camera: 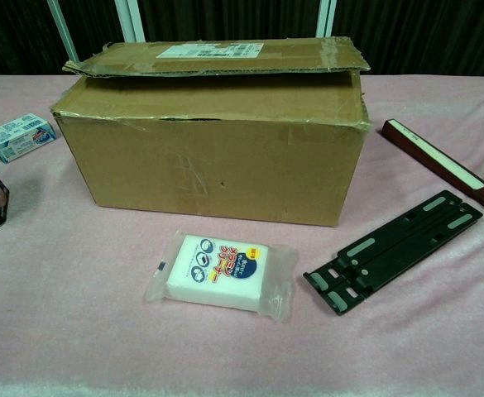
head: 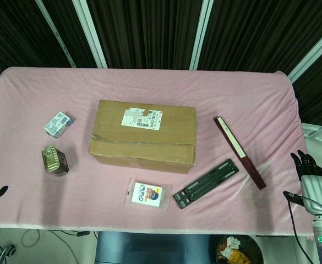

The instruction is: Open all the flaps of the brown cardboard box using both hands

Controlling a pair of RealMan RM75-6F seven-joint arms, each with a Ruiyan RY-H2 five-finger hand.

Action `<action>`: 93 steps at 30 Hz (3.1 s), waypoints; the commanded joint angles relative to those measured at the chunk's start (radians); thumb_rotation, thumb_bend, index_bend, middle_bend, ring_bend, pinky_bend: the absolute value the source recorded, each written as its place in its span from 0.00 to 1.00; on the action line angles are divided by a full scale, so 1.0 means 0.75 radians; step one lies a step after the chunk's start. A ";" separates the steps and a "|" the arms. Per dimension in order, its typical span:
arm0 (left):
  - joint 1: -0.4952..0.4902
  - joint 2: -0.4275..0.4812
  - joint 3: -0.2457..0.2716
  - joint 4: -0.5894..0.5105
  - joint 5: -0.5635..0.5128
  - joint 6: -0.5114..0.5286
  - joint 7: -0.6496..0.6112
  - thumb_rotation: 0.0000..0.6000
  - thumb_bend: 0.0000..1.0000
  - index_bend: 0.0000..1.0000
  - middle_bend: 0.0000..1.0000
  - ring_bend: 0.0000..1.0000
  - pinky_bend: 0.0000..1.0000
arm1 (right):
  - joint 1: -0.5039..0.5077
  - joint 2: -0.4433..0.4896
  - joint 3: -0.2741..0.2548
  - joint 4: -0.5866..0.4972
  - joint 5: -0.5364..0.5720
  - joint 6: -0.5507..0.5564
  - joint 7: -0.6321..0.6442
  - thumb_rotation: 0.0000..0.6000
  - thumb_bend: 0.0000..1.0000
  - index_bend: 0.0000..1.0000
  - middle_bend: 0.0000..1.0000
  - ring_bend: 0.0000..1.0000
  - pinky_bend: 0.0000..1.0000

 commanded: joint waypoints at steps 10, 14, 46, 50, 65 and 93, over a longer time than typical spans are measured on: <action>0.013 0.001 0.004 0.006 0.021 0.029 -0.010 1.00 0.02 0.00 0.00 0.00 0.00 | -0.004 0.005 0.003 -0.010 -0.007 0.001 0.016 1.00 0.19 0.00 0.00 0.00 0.24; 0.005 -0.004 -0.004 0.016 0.005 0.010 -0.017 1.00 0.03 0.00 0.00 0.00 0.00 | 0.000 -0.010 0.006 -0.005 0.004 -0.008 0.002 1.00 0.19 0.00 0.00 0.00 0.24; -0.515 -0.077 -0.274 -0.480 -0.216 -0.403 0.661 1.00 0.34 0.00 0.00 0.00 0.00 | -0.011 0.013 0.063 -0.044 0.164 -0.071 0.086 1.00 0.20 0.00 0.00 0.00 0.24; -0.571 -0.117 -0.287 -0.483 -0.288 -0.432 0.740 1.00 0.34 0.00 0.00 0.00 0.00 | -0.011 0.017 0.066 -0.049 0.174 -0.077 0.096 1.00 0.20 0.00 0.00 0.00 0.24; -0.756 -0.259 -0.296 -0.403 -0.518 -0.493 0.937 1.00 0.34 0.00 0.00 0.00 0.00 | -0.008 0.026 0.078 -0.063 0.212 -0.106 0.125 1.00 0.20 0.00 0.00 0.00 0.24; -1.110 -0.355 -0.518 -0.020 -0.515 -0.504 0.974 1.00 0.34 0.00 0.00 0.00 0.00 | -0.006 0.037 0.096 -0.087 0.270 -0.136 0.152 1.00 0.20 0.00 0.00 0.00 0.24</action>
